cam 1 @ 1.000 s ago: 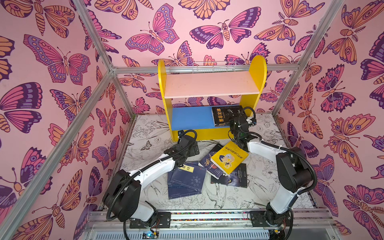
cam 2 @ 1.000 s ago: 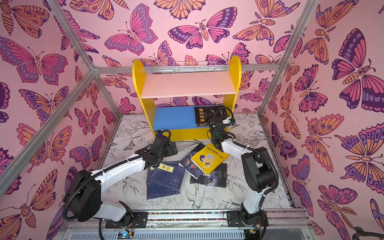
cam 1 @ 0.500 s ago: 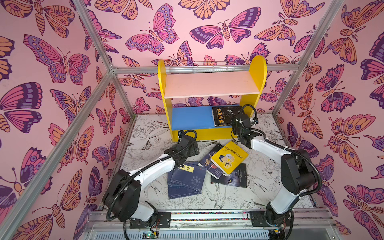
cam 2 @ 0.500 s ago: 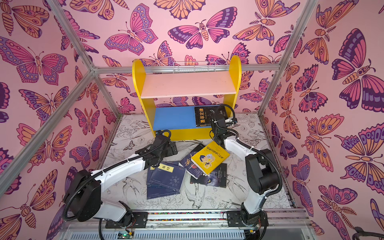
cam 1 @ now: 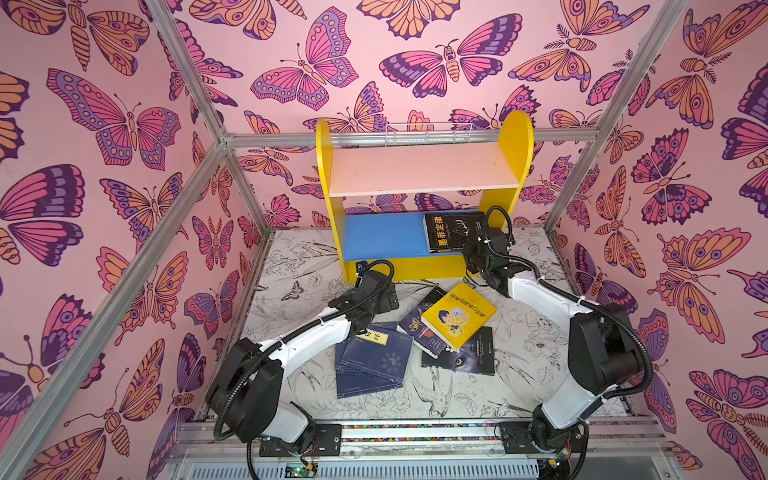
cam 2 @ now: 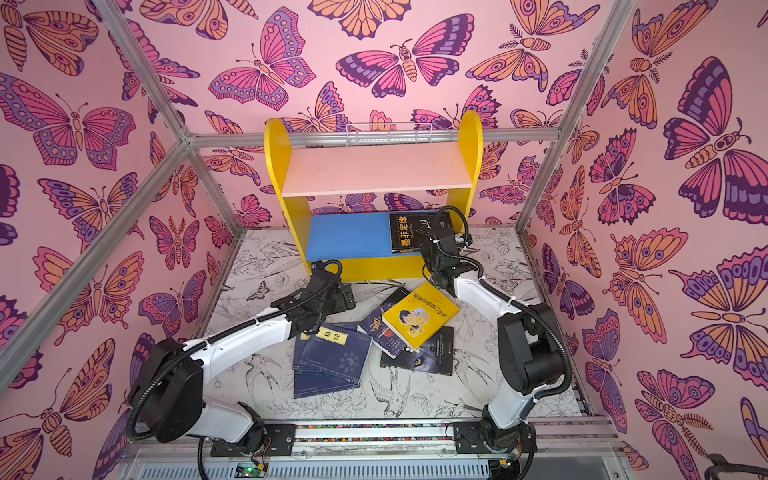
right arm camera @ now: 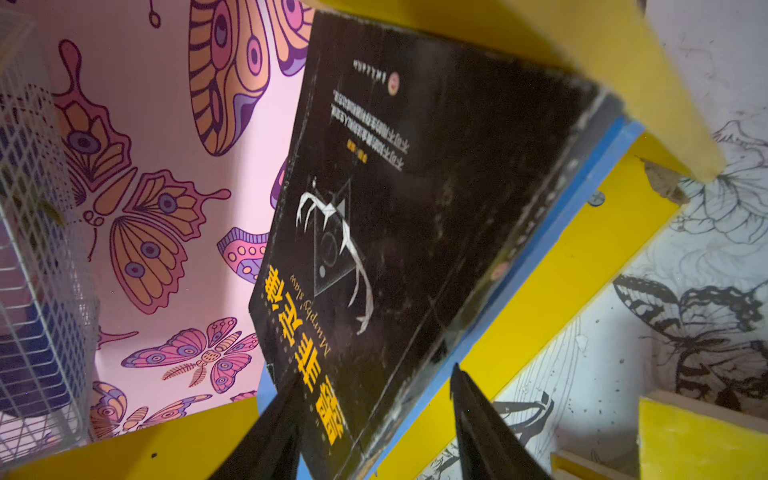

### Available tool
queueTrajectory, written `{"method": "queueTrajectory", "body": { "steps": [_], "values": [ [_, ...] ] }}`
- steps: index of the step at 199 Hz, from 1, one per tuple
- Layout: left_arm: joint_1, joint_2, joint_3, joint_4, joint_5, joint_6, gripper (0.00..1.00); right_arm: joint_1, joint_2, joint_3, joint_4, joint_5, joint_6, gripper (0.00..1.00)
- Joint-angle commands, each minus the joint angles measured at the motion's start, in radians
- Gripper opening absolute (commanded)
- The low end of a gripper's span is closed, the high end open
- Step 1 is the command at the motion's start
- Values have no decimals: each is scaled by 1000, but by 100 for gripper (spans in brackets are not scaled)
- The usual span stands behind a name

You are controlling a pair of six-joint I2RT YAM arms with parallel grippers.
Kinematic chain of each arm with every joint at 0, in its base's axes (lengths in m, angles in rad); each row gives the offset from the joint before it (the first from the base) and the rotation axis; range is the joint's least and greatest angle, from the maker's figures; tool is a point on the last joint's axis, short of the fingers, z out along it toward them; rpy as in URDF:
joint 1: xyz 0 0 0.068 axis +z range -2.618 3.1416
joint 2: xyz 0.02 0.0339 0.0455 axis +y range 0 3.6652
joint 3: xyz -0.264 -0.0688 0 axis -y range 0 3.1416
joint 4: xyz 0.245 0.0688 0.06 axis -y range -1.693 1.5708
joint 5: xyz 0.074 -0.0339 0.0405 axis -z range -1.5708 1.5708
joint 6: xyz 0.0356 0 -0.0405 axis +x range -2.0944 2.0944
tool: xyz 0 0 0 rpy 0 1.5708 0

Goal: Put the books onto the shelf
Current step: 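Lower the black book onto the dark blue book and release it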

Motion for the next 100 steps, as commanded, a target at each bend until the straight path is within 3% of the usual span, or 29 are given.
{"method": "queueTrajectory", "body": {
  "steps": [1, 100],
  "values": [
    [4, 9, -4, -37, -3, -1, 99, -2, -20, 42, -32, -47, 3, 52],
    [4, 7, -5, -40, -8, 8, 99, -10, 38, 98, -6, -100, 38, 45]
  ]
}}
